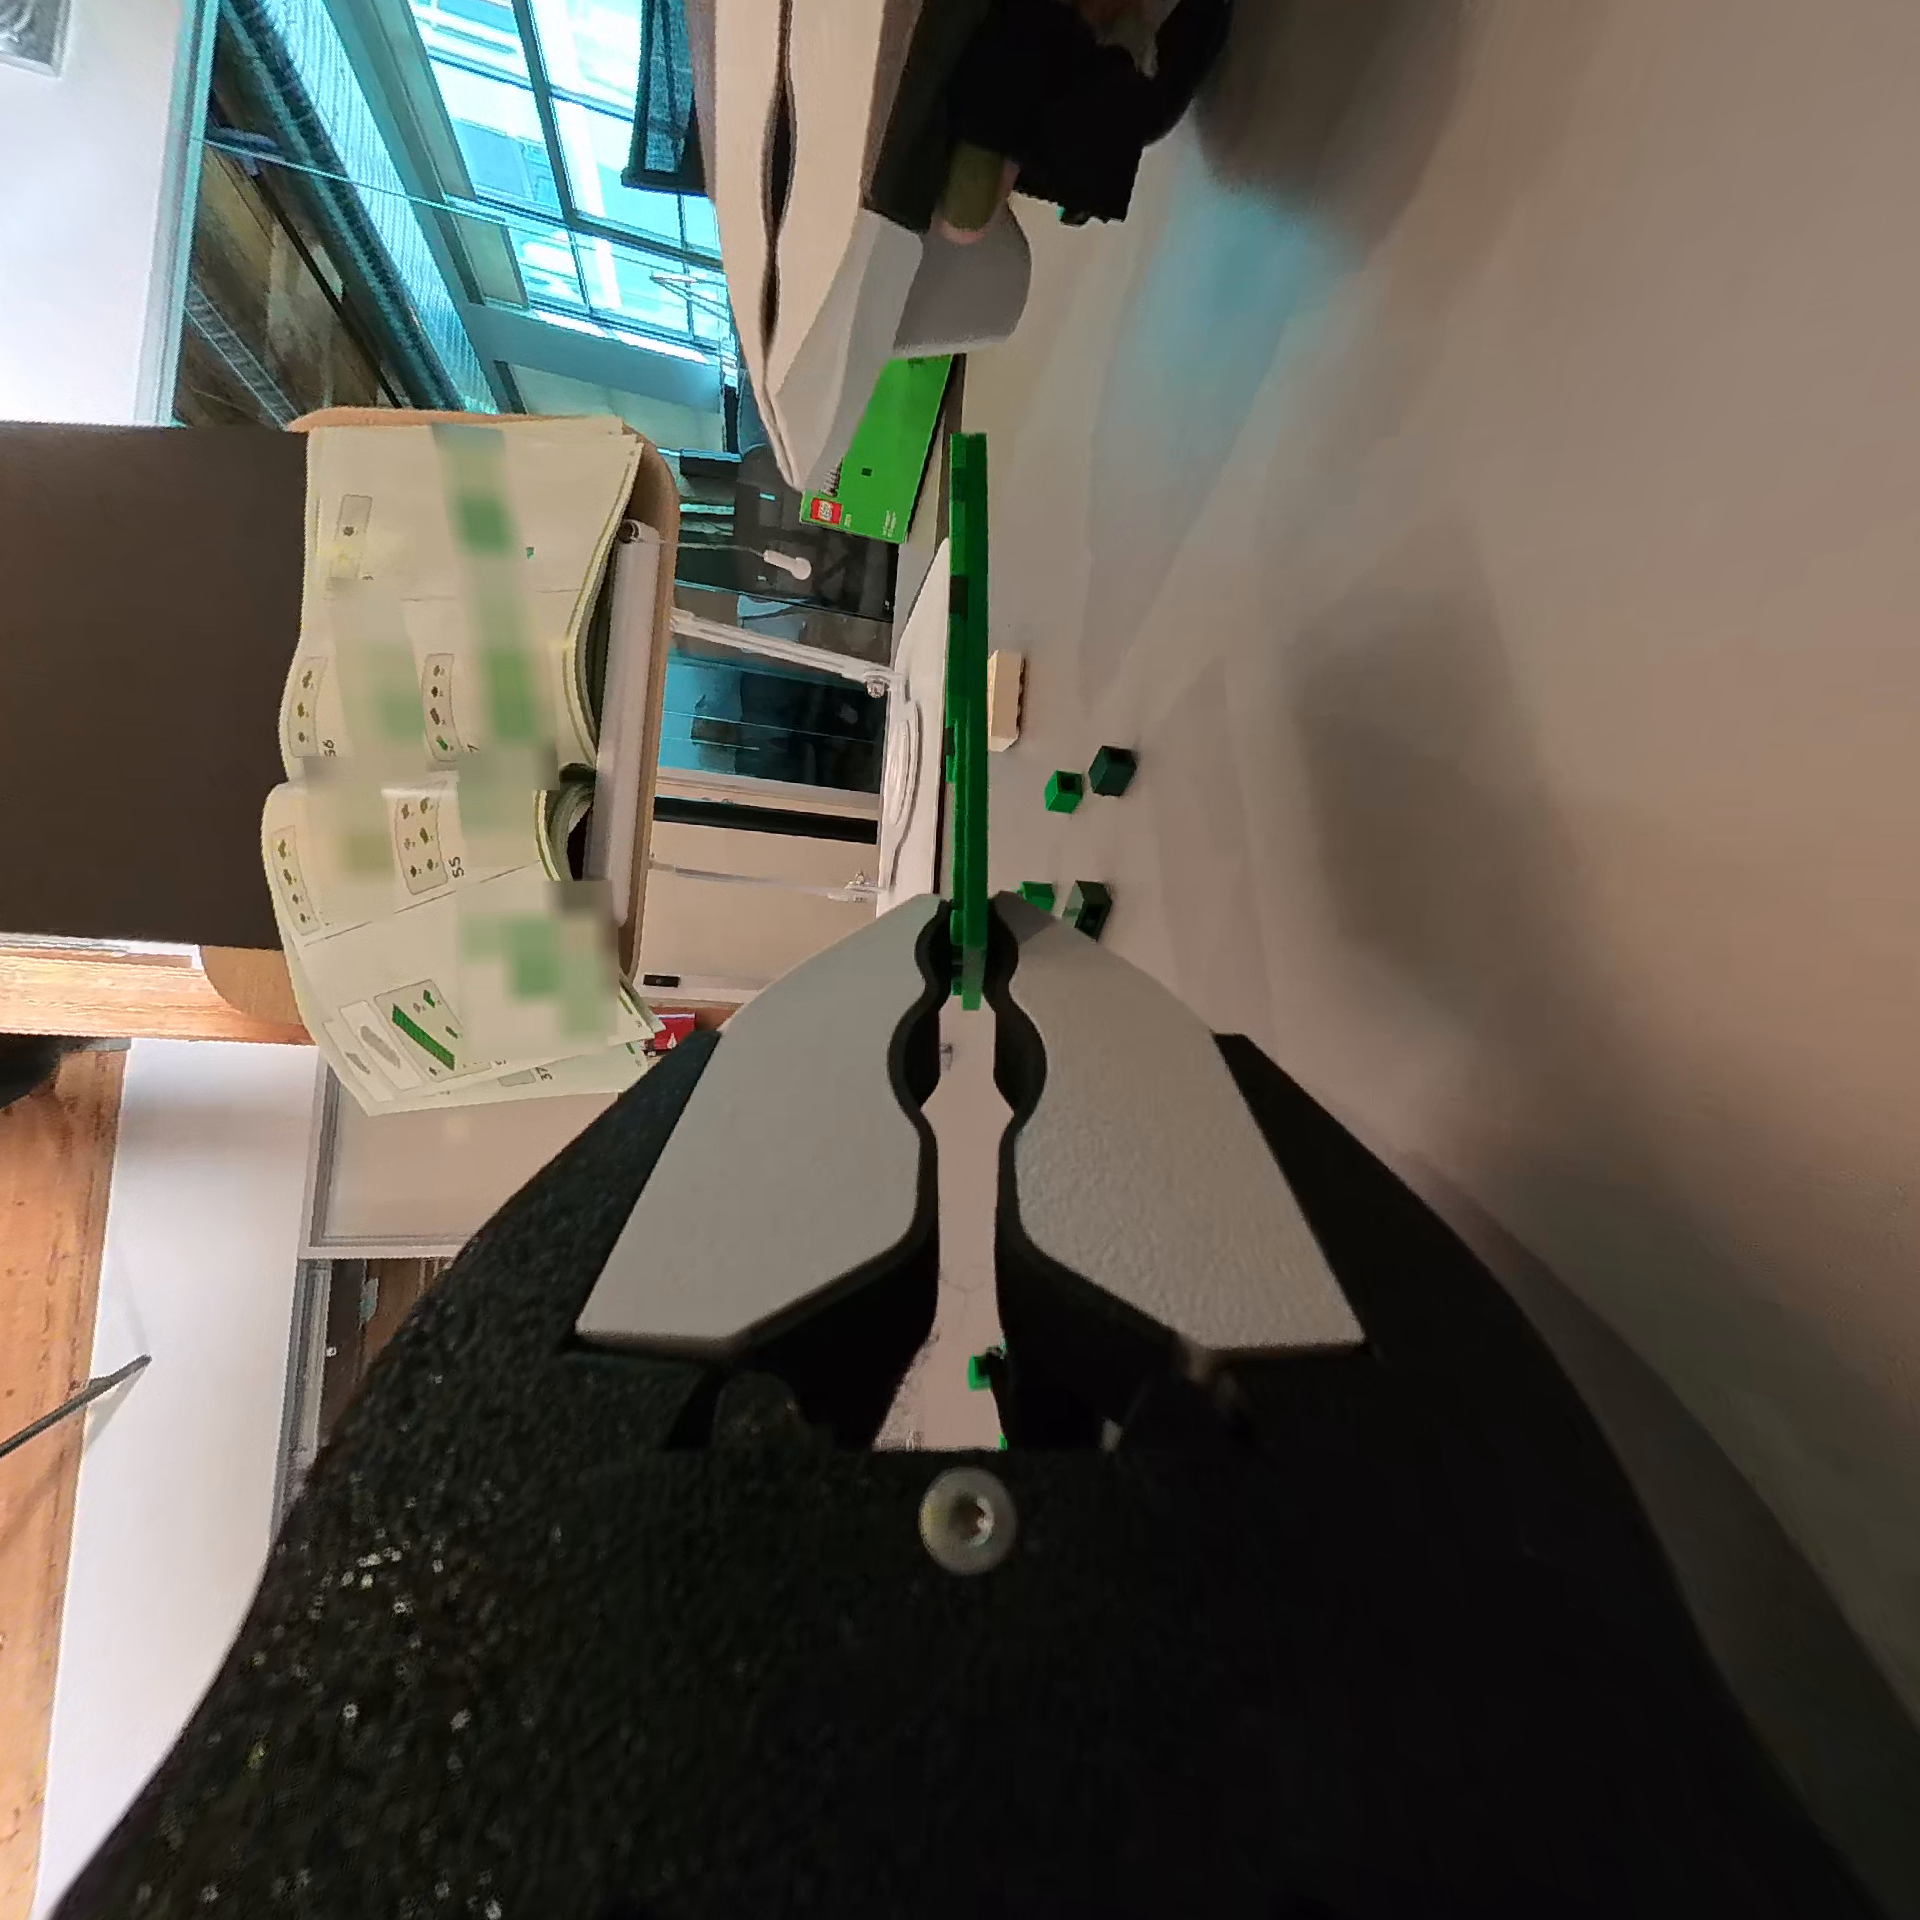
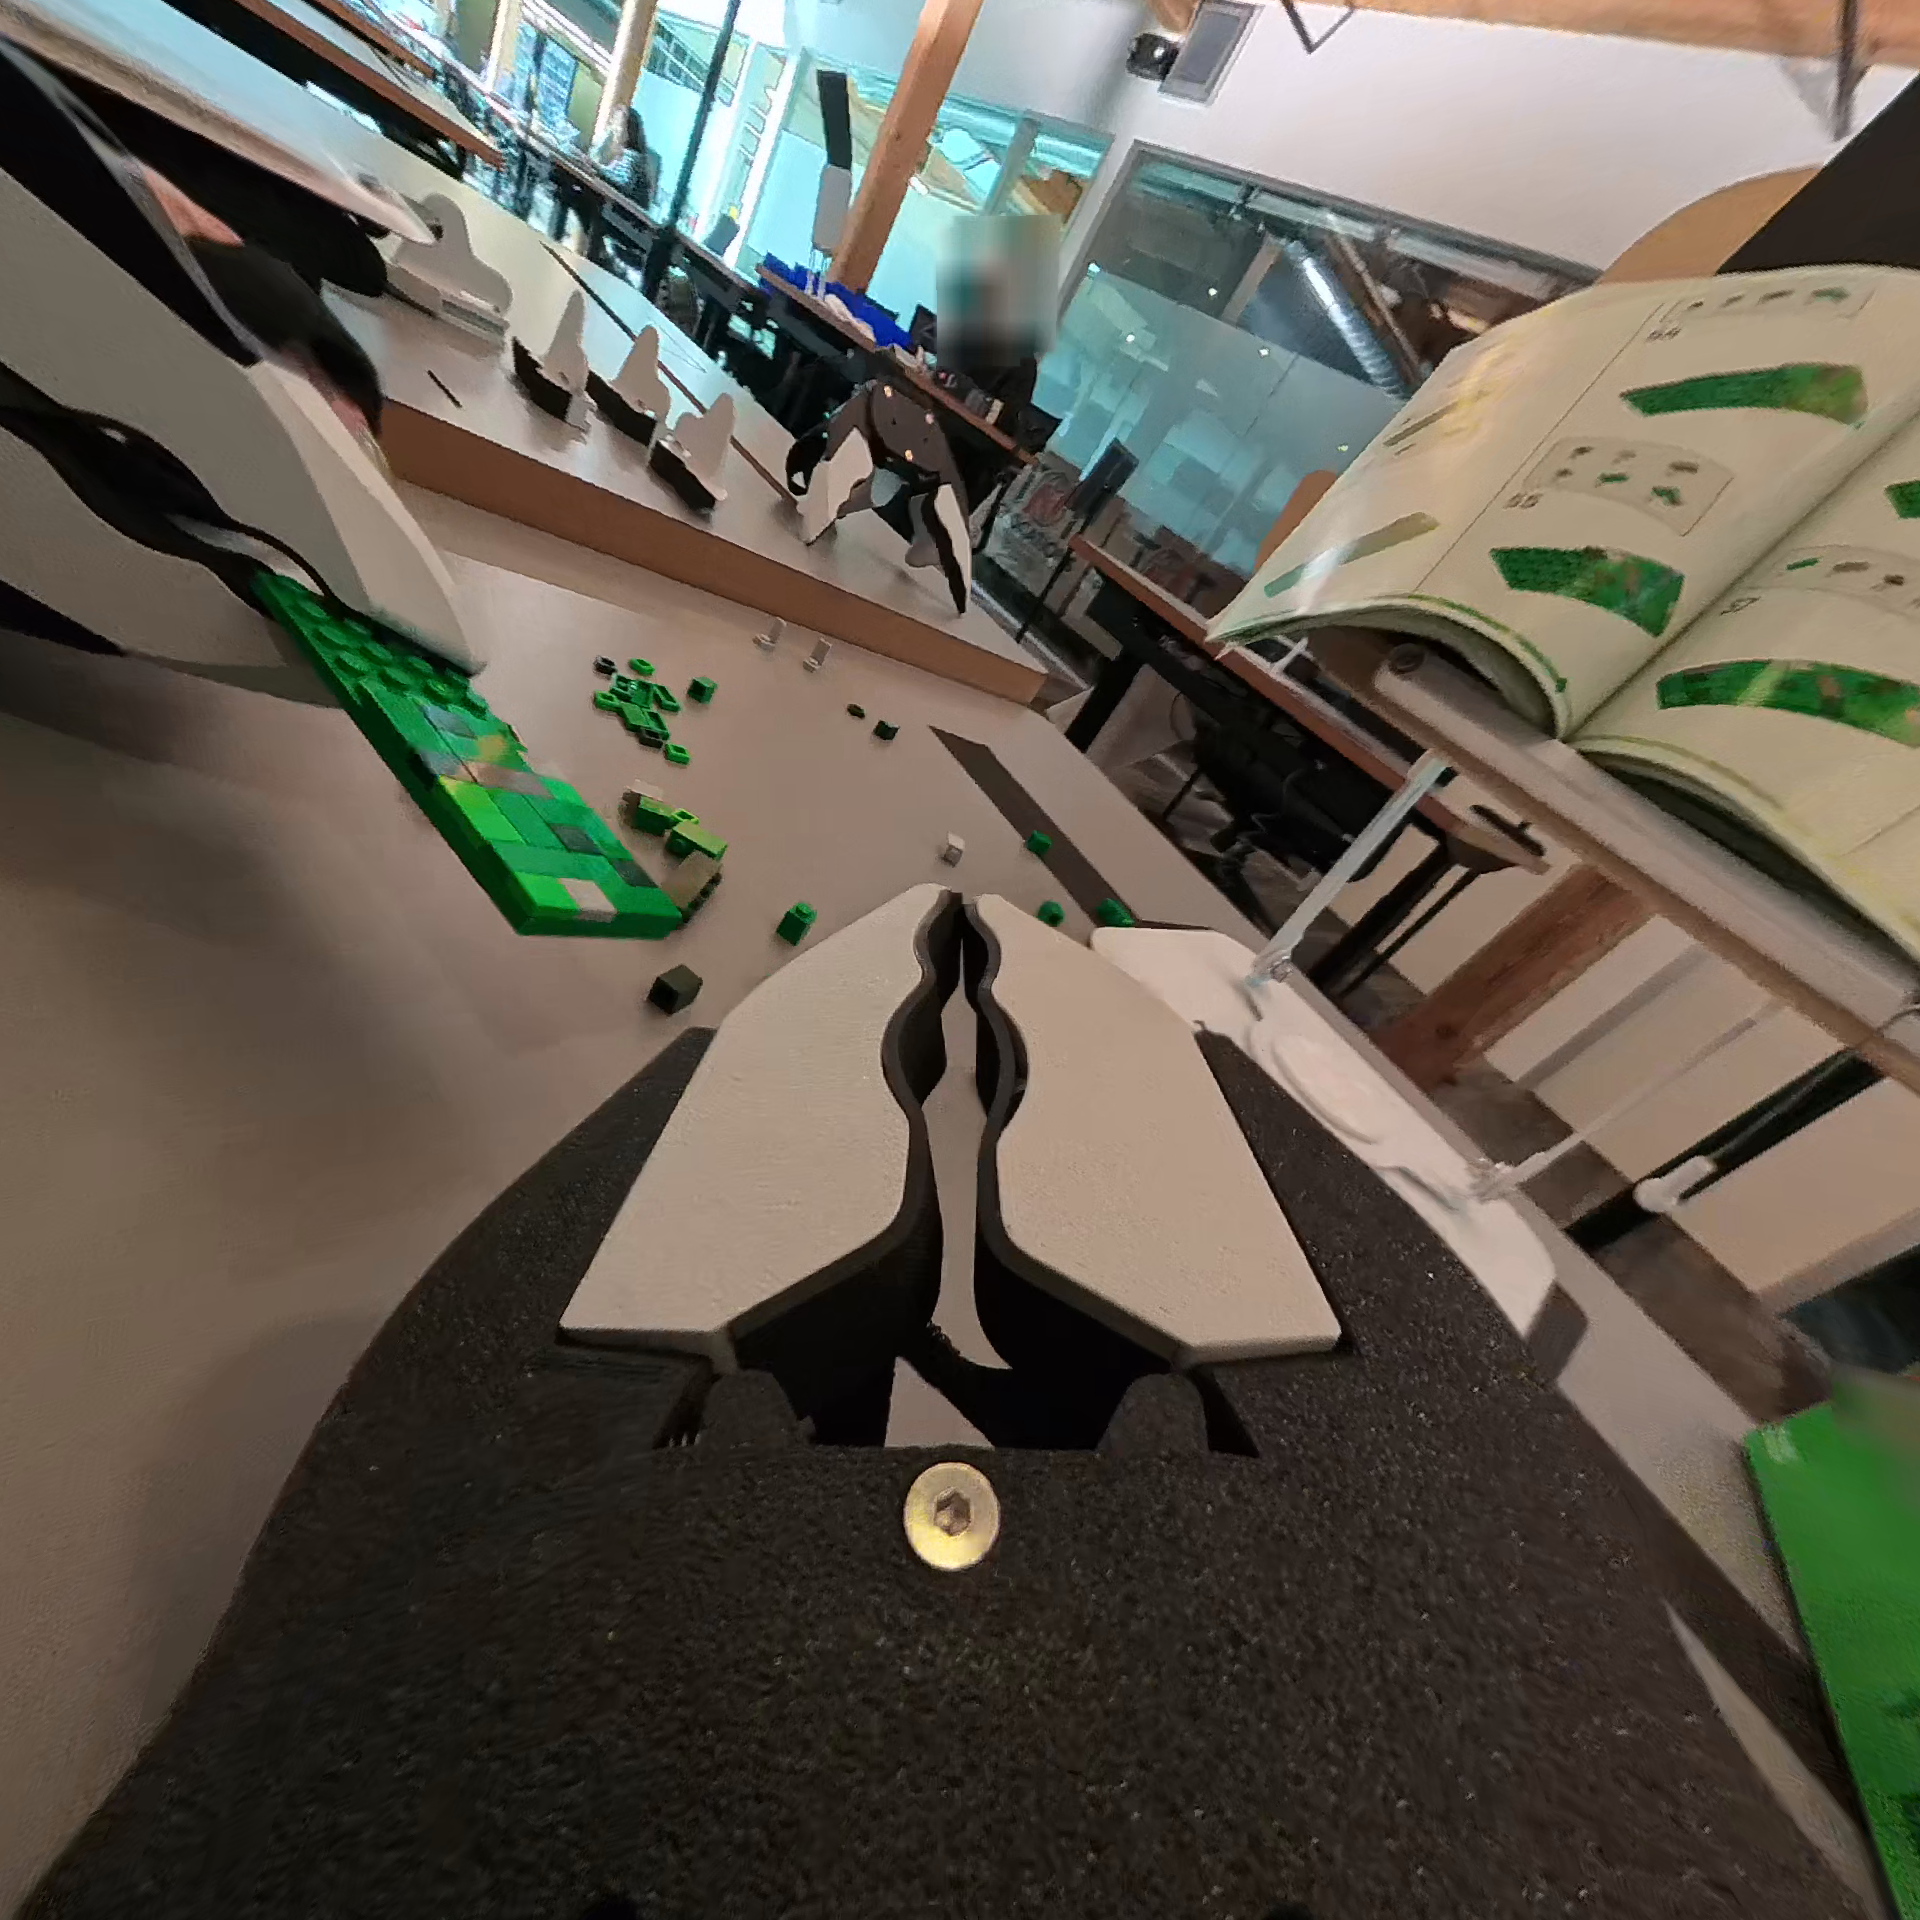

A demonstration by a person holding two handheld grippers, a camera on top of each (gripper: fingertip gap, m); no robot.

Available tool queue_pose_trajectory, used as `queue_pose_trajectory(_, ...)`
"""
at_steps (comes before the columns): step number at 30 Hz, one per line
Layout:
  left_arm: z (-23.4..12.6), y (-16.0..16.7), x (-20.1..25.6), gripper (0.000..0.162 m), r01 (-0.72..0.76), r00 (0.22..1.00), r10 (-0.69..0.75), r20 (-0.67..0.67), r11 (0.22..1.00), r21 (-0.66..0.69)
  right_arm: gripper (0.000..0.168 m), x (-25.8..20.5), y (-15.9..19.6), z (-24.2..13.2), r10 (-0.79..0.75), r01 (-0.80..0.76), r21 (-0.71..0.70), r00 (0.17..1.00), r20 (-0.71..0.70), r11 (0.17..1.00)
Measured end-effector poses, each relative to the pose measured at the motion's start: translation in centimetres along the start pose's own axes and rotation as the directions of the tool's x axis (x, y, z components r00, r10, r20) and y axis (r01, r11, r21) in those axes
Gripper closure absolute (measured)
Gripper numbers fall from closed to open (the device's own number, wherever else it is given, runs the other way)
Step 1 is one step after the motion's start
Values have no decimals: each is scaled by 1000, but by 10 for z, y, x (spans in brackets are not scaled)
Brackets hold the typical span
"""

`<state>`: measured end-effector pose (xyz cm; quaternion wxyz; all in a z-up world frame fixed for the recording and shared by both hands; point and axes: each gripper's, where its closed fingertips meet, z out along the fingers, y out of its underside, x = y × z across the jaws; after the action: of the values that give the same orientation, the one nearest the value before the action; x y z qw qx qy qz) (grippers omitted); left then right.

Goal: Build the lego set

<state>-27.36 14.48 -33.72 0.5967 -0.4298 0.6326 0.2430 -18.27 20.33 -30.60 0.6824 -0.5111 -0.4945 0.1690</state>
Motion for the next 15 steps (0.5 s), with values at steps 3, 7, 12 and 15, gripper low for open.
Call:
queue_pose_trajectory(3, 3, -8, 3, 158, -16, 1000, 16, -7, 1000, 20, 168, -2, 4, 4, 84, -81, -46, 995, 62, 996)
queue_pose_trajectory(7, 6, -23, 10, 158, -41, 999, 43, -27, 997, 68, 167, -22, 6, 25, 376, -312, -240, 877, 301, 919)
queue_pose_trajectory(12, 2, -32, 13, 158, -58, 998, 61, -31, 993, 105, 146, -46, 3, 74, 456, -214, -470, 741, 493, 856)
queue_pose_trajectory(15, 0, -35, 14, 158, -68, 997, 73, -31, 991, 119, 149, -44, 4, 111, 404, -80, -540, 756, 516, 838)
